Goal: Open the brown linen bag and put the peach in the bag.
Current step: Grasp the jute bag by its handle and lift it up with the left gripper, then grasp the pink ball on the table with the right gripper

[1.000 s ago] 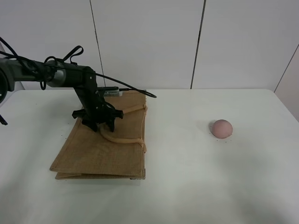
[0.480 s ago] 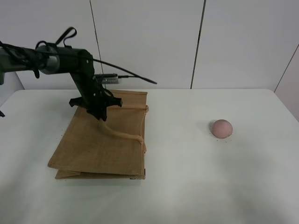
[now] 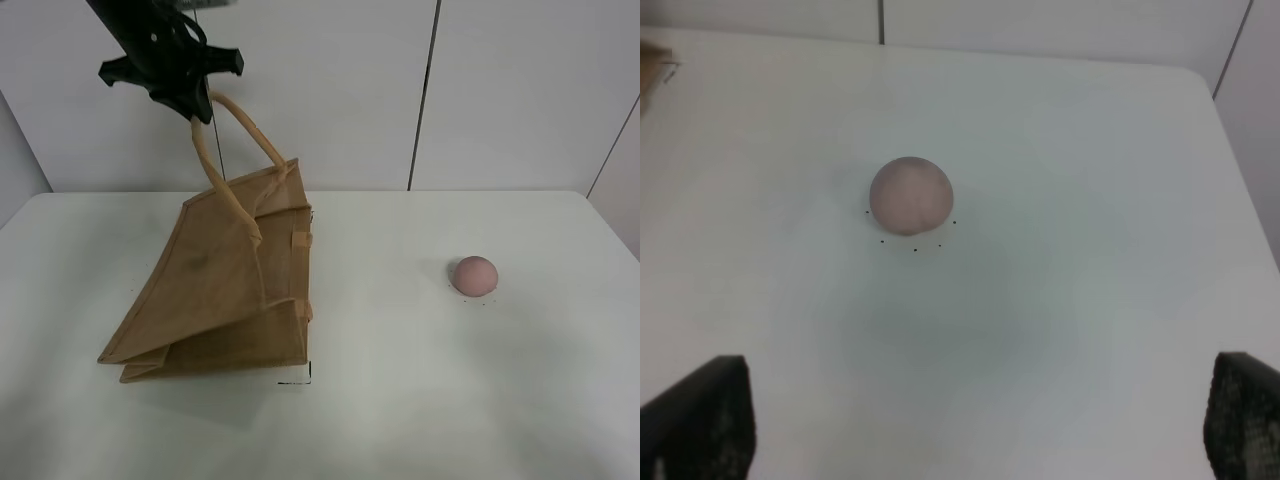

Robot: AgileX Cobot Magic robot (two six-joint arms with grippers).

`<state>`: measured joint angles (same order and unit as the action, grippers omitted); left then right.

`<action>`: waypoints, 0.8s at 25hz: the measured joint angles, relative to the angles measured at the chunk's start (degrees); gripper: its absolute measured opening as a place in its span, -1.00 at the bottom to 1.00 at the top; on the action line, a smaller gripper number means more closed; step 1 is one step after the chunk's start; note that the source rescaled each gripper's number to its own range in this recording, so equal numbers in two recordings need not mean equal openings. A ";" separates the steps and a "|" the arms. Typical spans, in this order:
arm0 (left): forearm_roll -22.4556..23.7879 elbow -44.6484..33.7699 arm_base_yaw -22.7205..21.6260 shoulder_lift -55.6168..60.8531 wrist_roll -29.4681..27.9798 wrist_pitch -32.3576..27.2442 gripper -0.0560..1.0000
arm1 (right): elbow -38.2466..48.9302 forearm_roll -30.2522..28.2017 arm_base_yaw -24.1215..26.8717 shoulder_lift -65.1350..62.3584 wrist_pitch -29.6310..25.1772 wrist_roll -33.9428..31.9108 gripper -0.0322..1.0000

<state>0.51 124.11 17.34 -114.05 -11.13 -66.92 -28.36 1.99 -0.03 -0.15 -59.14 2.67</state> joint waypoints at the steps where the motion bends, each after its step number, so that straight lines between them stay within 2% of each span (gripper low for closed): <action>1: 0.00 0.14 0.00 0.91 0.19 0.00 -0.89 | 0.00 0.00 0.00 0.00 0.00 0.00 1.00; 4: 0.07 0.22 0.00 3.52 2.01 -0.18 -0.89 | -0.13 0.00 0.00 1.61 0.04 0.00 1.00; 7: 0.18 0.22 0.00 6.38 2.58 -0.18 -0.89 | -2.24 0.00 0.00 10.17 1.51 0.00 1.00; 14: 0.06 0.33 0.00 9.32 2.98 -0.18 -0.89 | -13.46 0.05 0.00 46.11 7.76 1.77 1.00; 17: 0.07 0.33 0.00 9.32 3.05 -0.18 -0.89 | -20.81 0.10 0.00 62.91 10.65 1.79 1.00; 20: 0.05 0.33 0.00 9.32 3.04 -0.18 -0.89 | -30.35 0.11 0.00 78.70 10.64 1.98 1.00</action>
<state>0.57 124.44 17.34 -104.73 -8.08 -67.10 -58.71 2.10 -0.03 78.54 -48.50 4.66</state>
